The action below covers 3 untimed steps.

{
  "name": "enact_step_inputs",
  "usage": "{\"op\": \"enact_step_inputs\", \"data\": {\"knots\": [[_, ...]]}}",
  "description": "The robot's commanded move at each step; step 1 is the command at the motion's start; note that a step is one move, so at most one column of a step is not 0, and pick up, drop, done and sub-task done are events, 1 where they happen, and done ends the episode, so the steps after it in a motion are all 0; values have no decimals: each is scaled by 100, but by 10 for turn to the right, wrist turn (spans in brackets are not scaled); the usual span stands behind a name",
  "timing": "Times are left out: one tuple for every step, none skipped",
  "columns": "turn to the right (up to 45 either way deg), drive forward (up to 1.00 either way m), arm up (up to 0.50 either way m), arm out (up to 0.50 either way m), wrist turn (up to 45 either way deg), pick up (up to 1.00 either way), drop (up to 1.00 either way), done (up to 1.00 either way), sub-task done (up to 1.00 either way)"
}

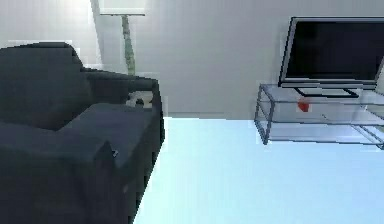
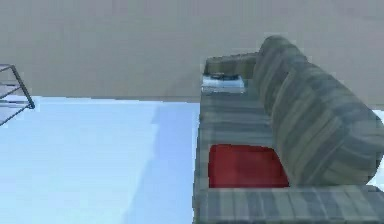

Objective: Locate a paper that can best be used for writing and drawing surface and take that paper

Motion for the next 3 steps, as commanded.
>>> {"op": "enact_step_inputs", "data": {"knots": [[0, 100, 0, 0, 0, 0, 0, 0, 0], [30, 0, 0, 0, 0, 0, 0, 0, 0], [0, 25, 0, 0, 0, 0, 0, 0, 0]]}}
